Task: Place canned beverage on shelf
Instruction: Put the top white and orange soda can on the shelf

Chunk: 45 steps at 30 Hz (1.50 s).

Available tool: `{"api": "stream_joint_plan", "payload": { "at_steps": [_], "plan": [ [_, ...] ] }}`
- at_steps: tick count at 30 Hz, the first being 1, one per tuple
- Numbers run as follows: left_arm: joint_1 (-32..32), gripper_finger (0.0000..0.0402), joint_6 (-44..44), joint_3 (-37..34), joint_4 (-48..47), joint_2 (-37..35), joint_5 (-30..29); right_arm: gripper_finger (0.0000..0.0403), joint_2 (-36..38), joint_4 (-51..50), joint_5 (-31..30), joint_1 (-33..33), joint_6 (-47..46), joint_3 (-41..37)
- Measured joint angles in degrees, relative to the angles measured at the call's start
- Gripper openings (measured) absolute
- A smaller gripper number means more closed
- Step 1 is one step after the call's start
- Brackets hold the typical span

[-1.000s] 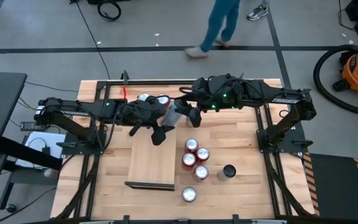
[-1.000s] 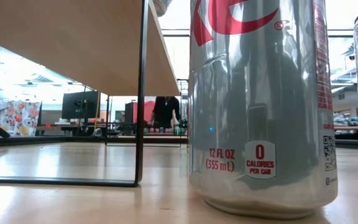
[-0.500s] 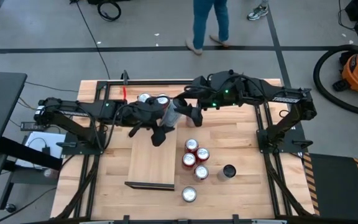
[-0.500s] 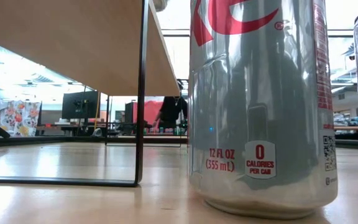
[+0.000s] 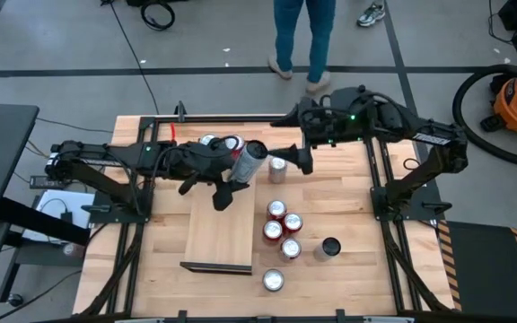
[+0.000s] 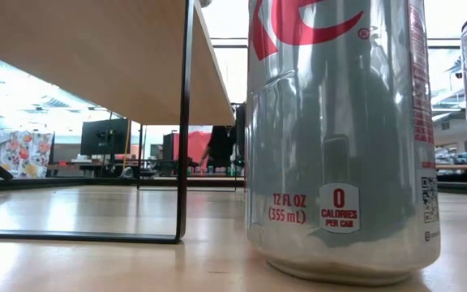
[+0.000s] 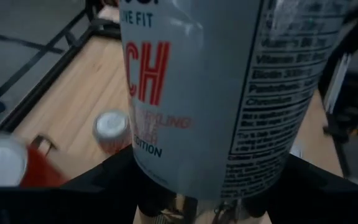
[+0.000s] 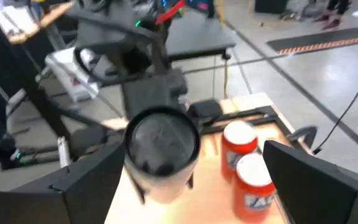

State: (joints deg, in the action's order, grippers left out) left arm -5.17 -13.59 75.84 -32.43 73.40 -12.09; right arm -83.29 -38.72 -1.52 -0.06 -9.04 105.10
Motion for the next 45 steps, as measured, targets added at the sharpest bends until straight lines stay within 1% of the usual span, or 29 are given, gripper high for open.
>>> {"api": "stream_joint_plan", "payload": {
  "at_steps": [1,4,7,11,14,16,18,21,27,31,34,39,45],
  "plan": [
    [-0.01,0.0266,0.34,-1.07,0.05,-0.68,0.31,0.039,0.0,-0.3,-0.15,0.45,-0.02,-0.31],
    [0.45,0.0266,1.16,-4.14,6.29,-3.33,2.34,0.0387,0.03,1.26,-0.92,1.71,-0.29,-2.72],
    [1.78,0.0266,1.21,-6.88,10.55,-6.44,3.81,0.0385,-0.11,5.07,-2.98,2.44,-0.98,-5.56],
    [2.58,0.0266,1.94,-9.93,14.44,-8.28,4.44,0.0385,-0.04,15.37,-3.76,2.63,-1.36,-10.84],
    [2.68,0.0266,1.9,-11.47,19.28,-9.8,6.91,0.0385,-0.09,25.58,-3.84,2.22,-1.24,-15.45],
    [2.82,0.0266,1.38,-12.49,19.85,-10.79,8.93,0.0385,-0.09,32.24,-3.42,1.72,-1.25,-18.24],
    [2.85,0.0266,1.02,-13.14,21.63,-10.7,9.43,0.0385,-0.09,37.08,-3.08,1.12,-1.63,-20.66],
    [2.89,0.0266,-0.07,-13.89,21.63,-11.15,10.66,0.0385,-0.58,43.25,-1.07,0.3,-1.9,-22.87],
    [2.86,0.0266,-3.58,-13.71,26.27,-10.61,14.09,0.0385,-4.41,52.35,7.22,-1.28,-4.22,-23.07],
    [2.86,0.0266,-5.84,-13.69,28.44,-10.55,14.96,0.0387,-5.84,55.89,11.65,-2.33,-5.77,-22.58],
    [2.73,0.0266,-6.75,-13.7,28.17,-10.44,14.96,0.0385,-5.75,56.97,12.03,-2.86,-4.56,-22.49],
    [2.71,0.0266,-8.76,-13.64,28.63,-9.6,14.48,0.0369,-5.69,58.09,16.26,-4.06,-7.25,-22.49],
    [2.73,0.0266,-8.64,-13.65,26.67,-6.19,12.3,0.0348,-5.66,55.98,16.42,-4.34,-5.73,-22.49]
  ]
}}
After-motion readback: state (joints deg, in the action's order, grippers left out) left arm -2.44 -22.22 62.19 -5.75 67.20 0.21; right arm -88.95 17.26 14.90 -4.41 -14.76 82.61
